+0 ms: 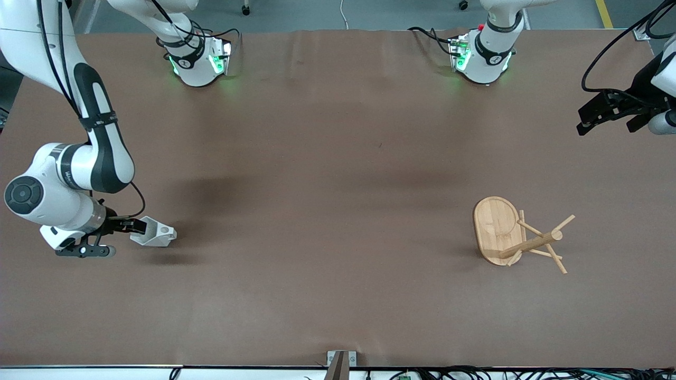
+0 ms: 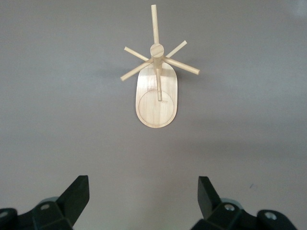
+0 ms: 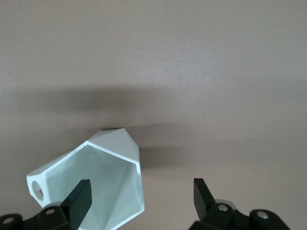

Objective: Hang cup on rack
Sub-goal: 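Close the right gripper on the white cup's rim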

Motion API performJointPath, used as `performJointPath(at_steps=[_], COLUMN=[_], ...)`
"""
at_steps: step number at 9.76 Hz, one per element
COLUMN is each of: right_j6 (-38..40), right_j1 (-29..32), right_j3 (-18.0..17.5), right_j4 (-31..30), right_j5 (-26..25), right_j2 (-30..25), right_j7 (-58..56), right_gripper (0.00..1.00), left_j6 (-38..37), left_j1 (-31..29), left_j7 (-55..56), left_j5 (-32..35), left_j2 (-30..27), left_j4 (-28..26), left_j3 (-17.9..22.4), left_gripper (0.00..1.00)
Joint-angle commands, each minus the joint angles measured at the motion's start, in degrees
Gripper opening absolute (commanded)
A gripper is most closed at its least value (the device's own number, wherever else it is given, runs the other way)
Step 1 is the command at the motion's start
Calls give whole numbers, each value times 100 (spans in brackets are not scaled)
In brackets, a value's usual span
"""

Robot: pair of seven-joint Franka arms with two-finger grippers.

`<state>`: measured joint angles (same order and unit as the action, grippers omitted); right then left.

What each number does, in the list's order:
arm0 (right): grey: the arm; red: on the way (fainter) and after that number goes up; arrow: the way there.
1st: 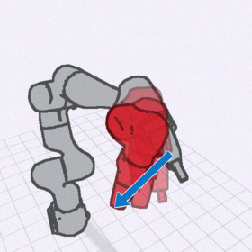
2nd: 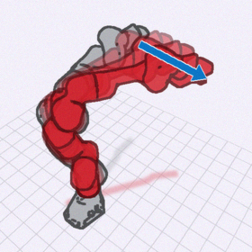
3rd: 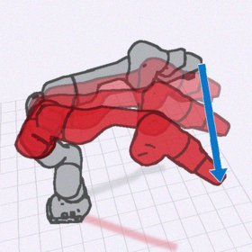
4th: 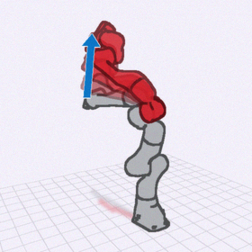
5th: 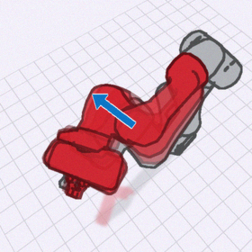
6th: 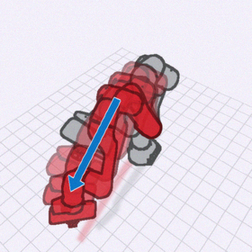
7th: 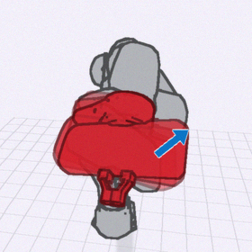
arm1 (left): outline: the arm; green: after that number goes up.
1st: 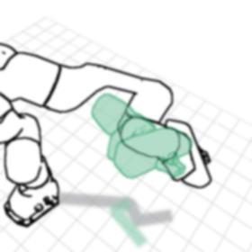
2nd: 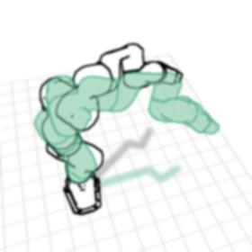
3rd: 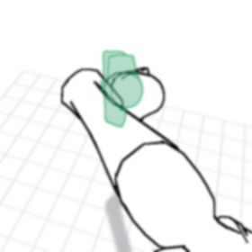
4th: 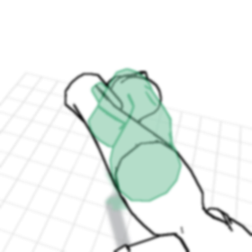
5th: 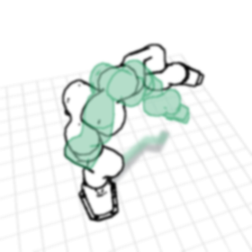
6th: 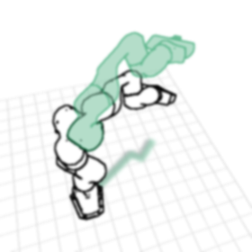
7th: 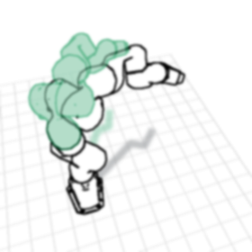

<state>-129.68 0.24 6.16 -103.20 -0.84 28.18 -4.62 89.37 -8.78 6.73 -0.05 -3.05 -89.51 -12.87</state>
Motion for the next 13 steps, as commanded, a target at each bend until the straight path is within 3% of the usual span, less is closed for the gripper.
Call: performJointPath(at_steps=[1, 2, 5, 7, 9, 13], right_j6=[-84, -84, -67, -23, 47, 539], right_j1=[116, 221, 231, 231, 213, 47], right_j3=[-62, -53, -53, -53, -62, -62], right_j4=[-51, -51, -51, -51, -42, 46], right_j5=[511, 845, 901, 910, 927, 2101], right_j2=[65, 100, 109, 92, 22, -251], right_j7=[-527, -853, -1014, -997, -944, -926], right_gripper=[81, 69, 8, 0, 0, 0], left_j6=[-34, -34, -34, -34, -34, -34], left_j1=[-10, -19, -1, -1, -10, -10], left_j7=[-66, -75, -58, -58, -58, -66], left_j5=[93, 93, 93, 93, 93, 93], left_j2=[41, 41, 68, 68, 68, 68], left_j4=[-128, -128, -120, -120, -120, -120], left_j3=[-23, -23, -23, -23, -14, -23], left_gripper=[100, 100, 100, 100, 100, 100])
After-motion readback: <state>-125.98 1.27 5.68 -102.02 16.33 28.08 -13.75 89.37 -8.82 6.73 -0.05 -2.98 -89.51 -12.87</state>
